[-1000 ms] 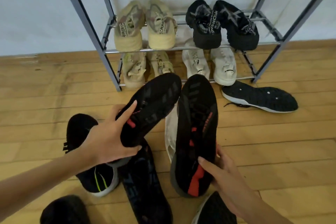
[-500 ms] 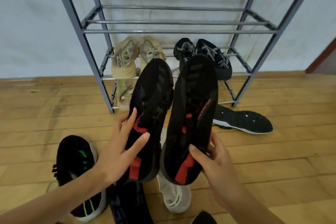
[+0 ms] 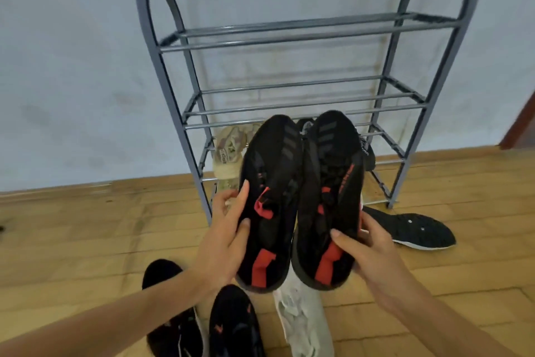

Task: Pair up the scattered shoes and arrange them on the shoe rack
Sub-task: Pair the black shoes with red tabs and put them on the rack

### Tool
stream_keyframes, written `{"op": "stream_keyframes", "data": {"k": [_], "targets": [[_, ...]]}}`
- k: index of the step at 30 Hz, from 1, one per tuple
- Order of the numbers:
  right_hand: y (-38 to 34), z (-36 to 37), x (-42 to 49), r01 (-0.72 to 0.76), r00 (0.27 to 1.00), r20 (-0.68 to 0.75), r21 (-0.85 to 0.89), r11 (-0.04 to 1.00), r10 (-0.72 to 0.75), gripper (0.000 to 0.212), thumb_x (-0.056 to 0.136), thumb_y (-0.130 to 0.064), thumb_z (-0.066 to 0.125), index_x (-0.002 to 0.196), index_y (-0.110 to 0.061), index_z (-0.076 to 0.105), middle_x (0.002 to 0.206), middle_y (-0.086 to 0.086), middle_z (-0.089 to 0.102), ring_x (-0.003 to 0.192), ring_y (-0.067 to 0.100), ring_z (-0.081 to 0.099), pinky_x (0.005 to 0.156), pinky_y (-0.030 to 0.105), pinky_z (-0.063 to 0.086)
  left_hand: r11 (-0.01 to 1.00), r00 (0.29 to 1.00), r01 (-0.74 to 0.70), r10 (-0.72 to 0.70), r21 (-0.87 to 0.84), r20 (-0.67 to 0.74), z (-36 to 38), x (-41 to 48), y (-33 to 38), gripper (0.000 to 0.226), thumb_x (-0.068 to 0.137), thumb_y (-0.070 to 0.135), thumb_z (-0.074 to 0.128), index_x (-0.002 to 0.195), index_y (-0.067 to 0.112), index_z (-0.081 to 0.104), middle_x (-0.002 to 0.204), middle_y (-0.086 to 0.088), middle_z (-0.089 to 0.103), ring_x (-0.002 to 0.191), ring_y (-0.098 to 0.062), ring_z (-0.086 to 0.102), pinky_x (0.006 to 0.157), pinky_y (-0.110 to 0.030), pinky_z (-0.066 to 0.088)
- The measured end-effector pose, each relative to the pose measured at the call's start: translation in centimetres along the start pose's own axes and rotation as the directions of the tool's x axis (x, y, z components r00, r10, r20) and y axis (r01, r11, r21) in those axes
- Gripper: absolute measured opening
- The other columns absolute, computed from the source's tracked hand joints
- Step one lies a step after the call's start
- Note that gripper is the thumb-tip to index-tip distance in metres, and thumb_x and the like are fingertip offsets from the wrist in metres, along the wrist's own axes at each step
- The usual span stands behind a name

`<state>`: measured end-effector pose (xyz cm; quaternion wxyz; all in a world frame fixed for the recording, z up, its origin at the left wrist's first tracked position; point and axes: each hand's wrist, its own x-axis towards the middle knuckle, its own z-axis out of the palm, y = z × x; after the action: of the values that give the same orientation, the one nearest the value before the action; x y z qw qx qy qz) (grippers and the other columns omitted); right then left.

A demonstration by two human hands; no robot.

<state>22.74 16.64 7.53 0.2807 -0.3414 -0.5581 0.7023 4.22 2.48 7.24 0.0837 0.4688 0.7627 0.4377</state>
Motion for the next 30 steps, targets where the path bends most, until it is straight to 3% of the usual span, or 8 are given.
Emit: {"op": "stream_keyframes", "data": {"k": [3, 8, 13, 18, 21, 23, 26, 30], "targets": [[-3.9, 0.3, -0.9, 0.036, 0.998, 0.047, -0.027, 0.999, -0.034, 0.034, 0.086, -0.003, 0.064, 0.107, -0.029, 0.063, 0.095, -0.001, 0.075, 0.094, 0.019, 0.068, 0.083, 0.043, 0.056, 1.0, 1.0, 0.003, -0.003, -0.018, 0.003, -2.8, 0.4, 3.3, 0.066, 0.097, 0.01, 0.039, 0.149, 0.039, 0.009, 0.126, 0.019, 0.023, 0.097, 0.012, 0.045, 0.082, -0.014, 0.048], [-9.7, 1.1, -2.6, 0.047, 0.989, 0.142, -0.034, 0.998, -0.041, 0.029, 0.087, -0.003, 0.063, 0.111, -0.02, 0.063, 0.1, 0.005, 0.073, 0.094, 0.02, 0.067, 0.074, 0.033, 0.053, 0.987, 0.997, 0.078, -0.076, -0.137, 0.016, -6.7, 0.5, 7.8, 0.072, 0.092, -0.003, 0.039, 0.15, 0.032, 0.015, 0.121, 0.01, 0.029, 0.097, 0.007, 0.045, 0.085, -0.016, 0.049], [-12.2, 2.5, -2.2, -0.026, 0.989, 0.148, -0.01, 1.0, 0.028, 0.026, 0.087, 0.001, 0.06, 0.109, -0.012, 0.062, 0.104, 0.014, 0.069, 0.091, 0.023, 0.065, 0.065, 0.032, 0.051, 0.96, 0.978, 0.191, -0.204, -0.204, -0.043, -8.7, 1.9, 10.0, 0.066, 0.091, -0.009, 0.034, 0.147, 0.025, 0.026, 0.123, -0.001, 0.03, 0.101, -0.003, 0.041, 0.065, 0.003, 0.04], [-14.4, 4.6, 2.8, -0.139, 0.977, 0.152, -0.093, 0.986, 0.152, 0.018, 0.091, 0.002, 0.052, 0.108, -0.001, 0.06, 0.094, 0.016, 0.067, 0.081, 0.026, 0.063, 0.061, 0.034, 0.05, 0.835, 0.904, 0.374, -0.426, -0.403, -0.043, -9.2, 7.2, 8.9, 0.063, 0.091, -0.008, 0.029, 0.146, 0.022, 0.033, 0.123, -0.009, 0.053, 0.1, -0.025, 0.056, 0.064, -0.022, 0.046], [-14.6, 6.5, 8.0, -0.089, 0.99, 0.087, -0.229, 0.969, 0.111, 0.021, 0.089, 0.001, 0.055, 0.108, -0.001, 0.063, 0.099, 0.018, 0.068, 0.092, 0.031, 0.063, 0.078, 0.04, 0.053, 0.754, 0.846, 0.418, -0.526, -0.507, -0.086, -8.8, 12.2, 6.6, 0.057, 0.093, -0.004, 0.03, 0.145, 0.02, 0.036, 0.129, -0.016, 0.057, 0.101, -0.034, 0.059, 0.066, -0.033, 0.051], [-15.0, 8.1, 12.0, -0.001, 0.998, 0.064, -0.274, 0.962, 0.019, 0.014, 0.088, 0.0, 0.056, 0.098, -0.006, 0.065, 0.096, 0.017, 0.068, 0.096, 0.032, 0.063, 0.089, 0.043, 0.051, 0.806, 0.862, 0.371, -0.483, -0.462, -0.15, -8.6, 15.9, 5.0, 0.051, 0.093, -0.004, 0.031, 0.136, 0.017, 0.047, 0.116, -0.017, 0.063, 0.087, -0.03, 0.061, 0.063, -0.035, 0.053], [-15.8, 10.6, 18.1, 0.099, 0.995, 0.03, -0.254, 0.962, -0.094, 0.01, 0.081, -0.002, 0.063, 0.079, -0.011, 0.066, 0.091, 0.019, 0.069, 0.091, 0.033, 0.065, 0.087, 0.045, 0.053, 0.904, 0.888, 0.278, -0.371, -0.324, -0.271, -8.8, 20.4, 3.4, 0.037, 0.093, -0.004, 0.033, 0.116, 0.012, 0.058, 0.091, -0.01, 0.063, 0.075, -0.024, 0.057, 0.054, -0.028, 0.043], [-12.7, 12.2, 24.2, 0.128, 0.986, -0.044, -0.398, 0.909, -0.158, 0.017, 0.073, -0.006, 0.064, 0.089, -0.004, 0.069, 0.093, 0.02, 0.07, 0.091, 0.035, 0.066, 0.086, 0.046, 0.054, 0.918, 0.844, 0.298, -0.382, -0.264, -0.376, -8.3, 24.1, -0.5, 0.027, 0.09, -0.001, 0.043, 0.106, 0.006, 0.065, 0.09, -0.016, 0.066, 0.078, -0.028, 0.057, 0.057, -0.03, 0.043]]}}
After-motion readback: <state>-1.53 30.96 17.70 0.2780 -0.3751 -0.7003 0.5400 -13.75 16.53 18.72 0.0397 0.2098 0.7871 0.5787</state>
